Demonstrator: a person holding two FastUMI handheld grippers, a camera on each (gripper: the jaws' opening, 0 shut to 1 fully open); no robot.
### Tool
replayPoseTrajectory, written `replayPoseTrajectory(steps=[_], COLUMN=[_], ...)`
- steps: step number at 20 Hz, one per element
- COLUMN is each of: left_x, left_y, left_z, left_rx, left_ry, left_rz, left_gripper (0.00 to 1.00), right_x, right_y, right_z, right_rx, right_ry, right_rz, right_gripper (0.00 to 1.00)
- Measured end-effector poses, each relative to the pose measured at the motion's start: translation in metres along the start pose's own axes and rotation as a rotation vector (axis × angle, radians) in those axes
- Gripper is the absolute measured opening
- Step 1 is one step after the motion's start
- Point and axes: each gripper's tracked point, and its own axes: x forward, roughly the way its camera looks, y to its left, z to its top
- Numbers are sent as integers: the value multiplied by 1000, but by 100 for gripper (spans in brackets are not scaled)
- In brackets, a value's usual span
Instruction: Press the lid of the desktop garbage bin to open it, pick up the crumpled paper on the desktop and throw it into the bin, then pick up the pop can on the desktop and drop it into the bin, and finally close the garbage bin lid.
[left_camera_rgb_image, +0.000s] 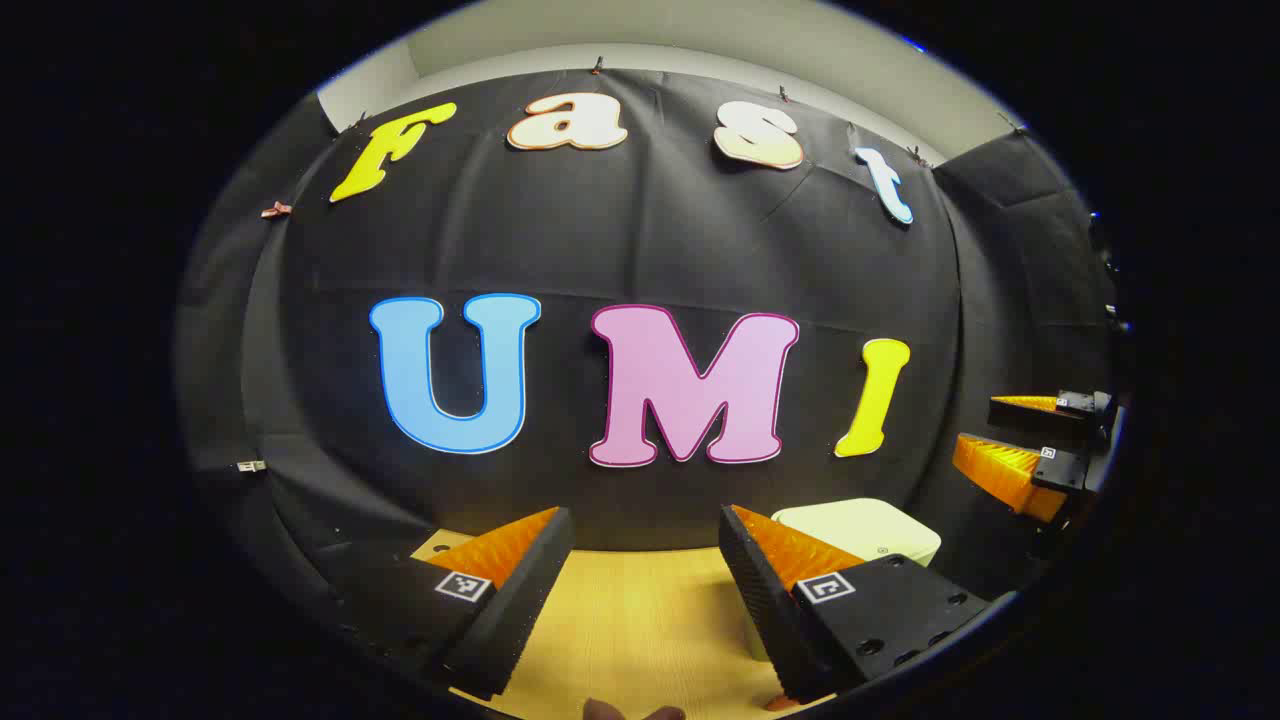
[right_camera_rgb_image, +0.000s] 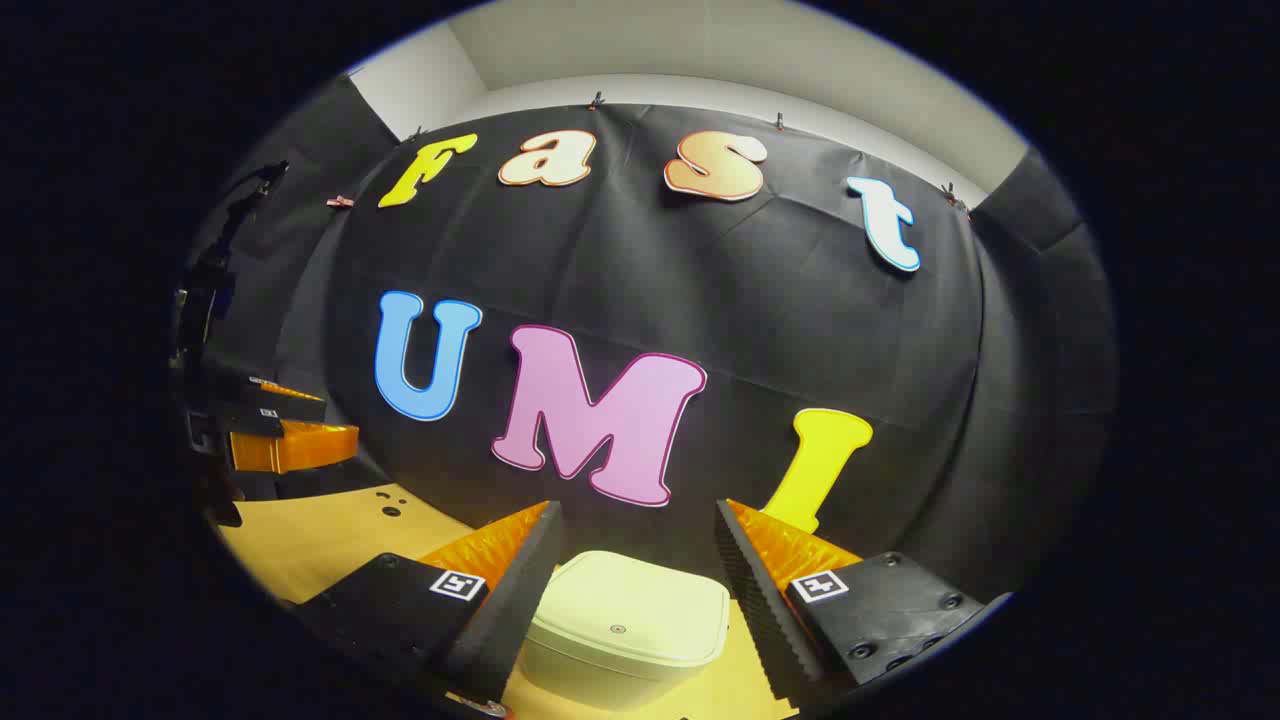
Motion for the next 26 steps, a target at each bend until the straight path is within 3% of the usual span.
replayPoseTrajectory(steps=[17,18,22,25,26], left_x=[-3,-3,-5,-9,-10], left_y=[0,0,1,3,3], left_z=[2,4,4,3,5], left_rx=[32,33,31,26,27], left_ry=[-5,-6,-9,-4,-5], left_rz=[13,15,29,37,40], left_gripper=[95,95,95,95,95], right_x=[1,2,6,12,14], right_y=[-6,-5,-8,-19,-14], right_z=[-7,-8,-23,-38,-49], right_rx=[59,69,118,113,123], right_ry=[18,21,69,87,109], right_rz=[-7,6,14,-14,7], right_gripper=[96,84,7,5,5])
